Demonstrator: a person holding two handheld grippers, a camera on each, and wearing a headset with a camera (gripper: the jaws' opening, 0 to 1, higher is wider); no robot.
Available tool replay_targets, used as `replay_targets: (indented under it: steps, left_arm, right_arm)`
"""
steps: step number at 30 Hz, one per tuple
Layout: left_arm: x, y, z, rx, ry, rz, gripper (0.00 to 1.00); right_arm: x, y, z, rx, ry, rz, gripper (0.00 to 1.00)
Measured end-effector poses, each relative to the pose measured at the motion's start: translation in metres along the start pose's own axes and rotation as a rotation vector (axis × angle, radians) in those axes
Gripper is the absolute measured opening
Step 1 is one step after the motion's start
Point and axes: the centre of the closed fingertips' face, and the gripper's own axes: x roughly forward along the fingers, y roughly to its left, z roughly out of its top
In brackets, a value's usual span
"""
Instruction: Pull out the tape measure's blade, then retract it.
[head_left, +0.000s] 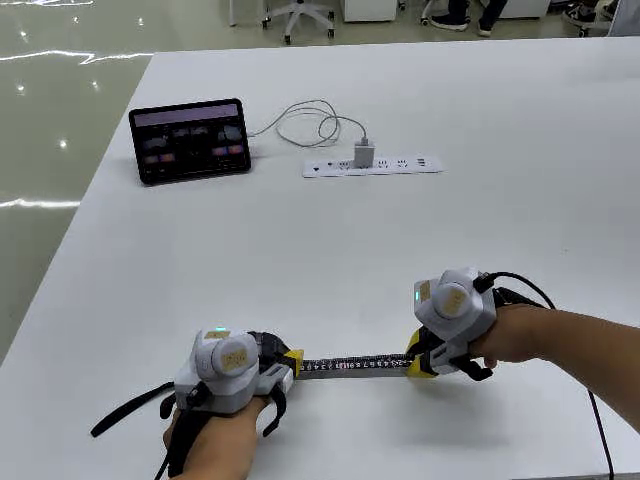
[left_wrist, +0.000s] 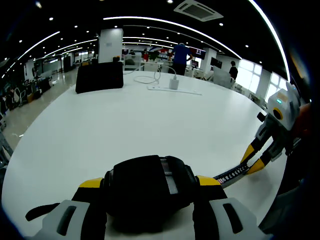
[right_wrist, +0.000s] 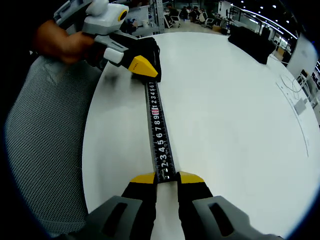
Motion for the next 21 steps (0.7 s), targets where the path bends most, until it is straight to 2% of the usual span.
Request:
replay_targets:
  steps: [21]
  left_arm:
    - [0.000, 0.000, 0.000, -0.003, 0.002, -0.002, 0.66]
  right_arm:
    - [0.009, 0.003, 0.016, -0.019, -0.031, 0.004, 0.11]
